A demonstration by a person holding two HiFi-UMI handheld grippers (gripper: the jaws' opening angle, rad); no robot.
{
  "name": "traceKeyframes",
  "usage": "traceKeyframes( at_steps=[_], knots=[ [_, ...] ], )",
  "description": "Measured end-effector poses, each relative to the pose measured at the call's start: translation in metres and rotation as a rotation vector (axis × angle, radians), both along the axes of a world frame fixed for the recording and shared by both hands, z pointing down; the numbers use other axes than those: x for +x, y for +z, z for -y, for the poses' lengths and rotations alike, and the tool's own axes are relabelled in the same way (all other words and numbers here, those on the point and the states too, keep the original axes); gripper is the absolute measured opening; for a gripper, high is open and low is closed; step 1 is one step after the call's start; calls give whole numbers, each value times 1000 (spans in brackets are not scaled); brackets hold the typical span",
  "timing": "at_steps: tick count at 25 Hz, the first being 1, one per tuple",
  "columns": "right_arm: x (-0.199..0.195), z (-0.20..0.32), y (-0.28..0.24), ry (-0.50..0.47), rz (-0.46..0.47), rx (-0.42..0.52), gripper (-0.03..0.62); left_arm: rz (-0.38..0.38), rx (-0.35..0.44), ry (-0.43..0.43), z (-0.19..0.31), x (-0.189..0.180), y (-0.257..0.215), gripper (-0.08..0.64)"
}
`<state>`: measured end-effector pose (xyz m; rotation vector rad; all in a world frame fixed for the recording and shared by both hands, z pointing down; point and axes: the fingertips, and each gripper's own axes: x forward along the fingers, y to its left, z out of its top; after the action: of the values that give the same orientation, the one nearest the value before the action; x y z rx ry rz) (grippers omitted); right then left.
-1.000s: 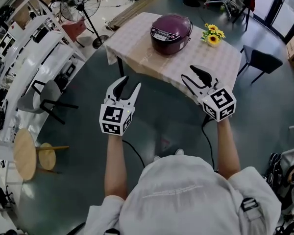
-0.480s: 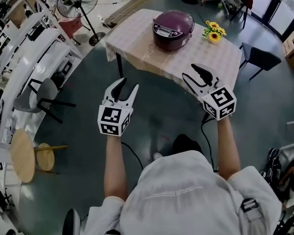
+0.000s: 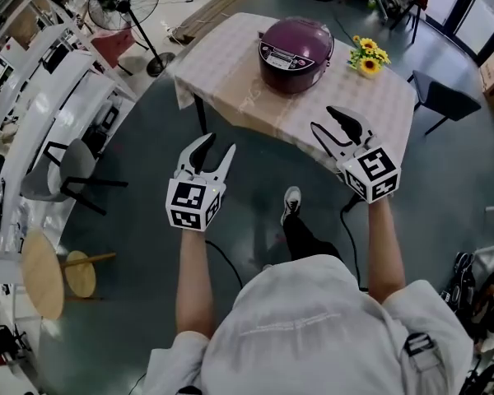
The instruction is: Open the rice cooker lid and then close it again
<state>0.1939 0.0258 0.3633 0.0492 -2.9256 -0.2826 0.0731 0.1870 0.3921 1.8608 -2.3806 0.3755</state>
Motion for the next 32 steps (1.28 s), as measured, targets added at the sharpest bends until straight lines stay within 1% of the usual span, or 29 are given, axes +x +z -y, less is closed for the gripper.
traceKeyframes(
  at_steps=[5,8,11,15,20,24,28,32],
  knots=[
    [-55,64,10,15,13,-9,216,8,-22,-1,59,-55,3,193],
    [-85,101,18,8,-5,-25,218,3,-29,-2,98,-85,-1,193],
    [-108,139,29,8,-29,-40,218,6,-36,6,141,-113,-5,193],
    [-135,184,39,22,-49,-51,218,5,-46,29,192,-141,-11,193],
    [-160,223,47,31,-71,-67,218,-5,-74,36,239,-167,-9,192],
    [-172,246,51,40,-73,-67,206,-9,-81,44,266,-179,-7,191],
    [-182,260,57,49,-86,-73,202,-20,-94,70,287,-185,1,190],
    [-191,260,67,45,-134,-49,193,-39,-103,98,298,-195,7,192]
  ],
)
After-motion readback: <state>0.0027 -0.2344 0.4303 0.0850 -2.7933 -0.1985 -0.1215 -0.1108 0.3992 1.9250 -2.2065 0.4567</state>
